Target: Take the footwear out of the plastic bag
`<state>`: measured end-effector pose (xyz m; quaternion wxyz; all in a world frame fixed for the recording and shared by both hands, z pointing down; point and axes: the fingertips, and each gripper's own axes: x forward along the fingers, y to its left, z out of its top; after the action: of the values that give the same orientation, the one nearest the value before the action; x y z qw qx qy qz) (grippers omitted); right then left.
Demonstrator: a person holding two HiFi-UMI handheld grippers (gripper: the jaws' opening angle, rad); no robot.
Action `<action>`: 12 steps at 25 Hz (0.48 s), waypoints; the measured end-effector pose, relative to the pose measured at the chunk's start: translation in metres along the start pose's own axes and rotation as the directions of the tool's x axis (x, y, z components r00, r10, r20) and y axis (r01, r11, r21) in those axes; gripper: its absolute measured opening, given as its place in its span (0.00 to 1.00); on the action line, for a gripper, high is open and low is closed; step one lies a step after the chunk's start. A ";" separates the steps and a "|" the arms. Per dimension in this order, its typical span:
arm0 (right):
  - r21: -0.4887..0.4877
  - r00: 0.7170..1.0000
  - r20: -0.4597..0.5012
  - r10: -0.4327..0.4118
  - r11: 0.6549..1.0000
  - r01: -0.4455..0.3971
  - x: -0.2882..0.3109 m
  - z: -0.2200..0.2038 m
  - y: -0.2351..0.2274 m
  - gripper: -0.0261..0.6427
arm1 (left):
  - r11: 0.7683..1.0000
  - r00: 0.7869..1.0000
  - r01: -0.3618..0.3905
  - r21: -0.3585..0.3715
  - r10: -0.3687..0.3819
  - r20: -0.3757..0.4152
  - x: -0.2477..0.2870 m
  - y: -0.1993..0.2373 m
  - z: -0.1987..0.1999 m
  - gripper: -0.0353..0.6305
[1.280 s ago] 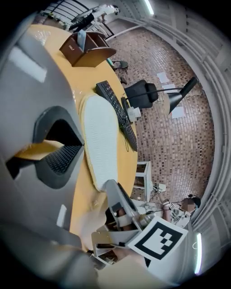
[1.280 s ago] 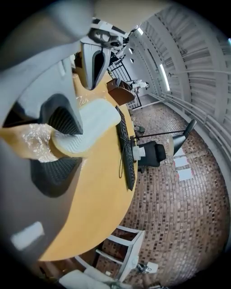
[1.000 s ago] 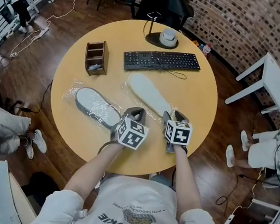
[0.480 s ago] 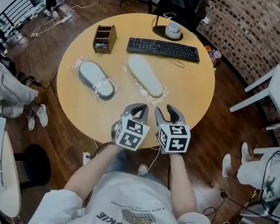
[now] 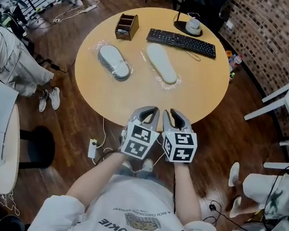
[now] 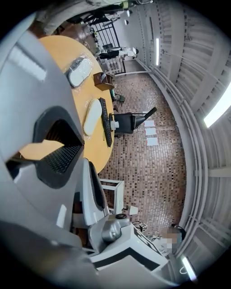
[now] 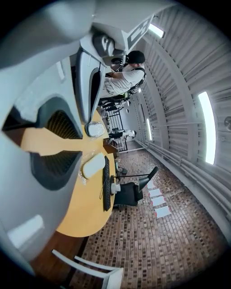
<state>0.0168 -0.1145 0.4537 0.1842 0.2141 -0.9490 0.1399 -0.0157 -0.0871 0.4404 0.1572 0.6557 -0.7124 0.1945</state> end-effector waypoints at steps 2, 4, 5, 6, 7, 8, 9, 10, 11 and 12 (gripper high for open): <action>0.006 1.000 0.004 0.013 1.000 -0.013 -0.008 -0.005 0.012 0.15 | 1.000 1.000 -0.016 -0.012 0.016 -0.006 -0.013 -0.001 -0.008 0.06; 0.011 1.000 0.001 0.028 1.000 -0.028 -0.015 -0.013 0.026 0.14 | 0.999 1.000 -0.027 -0.024 0.027 -0.013 -0.026 -0.003 -0.017 0.06; 0.011 0.999 -0.001 0.034 0.999 -0.034 -0.019 -0.017 0.034 0.13 | 0.999 0.999 -0.031 -0.029 0.030 -0.014 -0.033 -0.005 -0.021 0.06; 0.009 0.999 -0.002 0.040 0.999 -0.040 -0.023 -0.021 0.042 0.13 | 0.999 0.999 -0.034 -0.035 0.033 -0.013 -0.040 -0.006 -0.025 0.06; 0.005 0.999 -0.002 0.043 0.999 -0.043 -0.028 -0.024 0.050 0.12 | 0.999 0.999 -0.036 -0.040 0.036 -0.009 -0.047 -0.007 -0.029 0.06; 0.001 0.999 -0.001 0.044 0.999 -0.044 -0.033 -0.027 0.058 0.12 | 0.998 0.999 -0.039 -0.046 0.039 -0.005 -0.055 -0.007 -0.033 0.06; -0.002 0.999 0.001 0.044 0.999 -0.044 -0.039 -0.031 0.066 0.11 | 0.998 0.999 -0.042 -0.052 0.042 -0.002 -0.064 -0.008 -0.038 0.06; -0.003 0.999 0.003 0.043 0.999 -0.043 -0.045 -0.035 0.073 0.10 | 0.997 0.999 -0.045 -0.061 0.045 0.002 -0.073 -0.009 -0.043 0.06; -0.003 0.999 0.007 0.041 0.999 -0.041 -0.052 -0.039 0.080 0.10 | 0.996 0.999 -0.046 -0.070 0.047 0.006 -0.083 -0.010 -0.048 0.06; -0.003 0.999 0.010 0.036 0.999 -0.036 -0.060 -0.043 0.087 0.09 | 0.996 0.999 -0.046 -0.078 0.047 0.010 -0.093 -0.012 -0.053 0.06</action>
<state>0.0396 -0.0033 0.4514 0.1768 0.1973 -0.9539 0.1409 0.0029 0.0187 0.4429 0.1738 0.6335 -0.7354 0.1661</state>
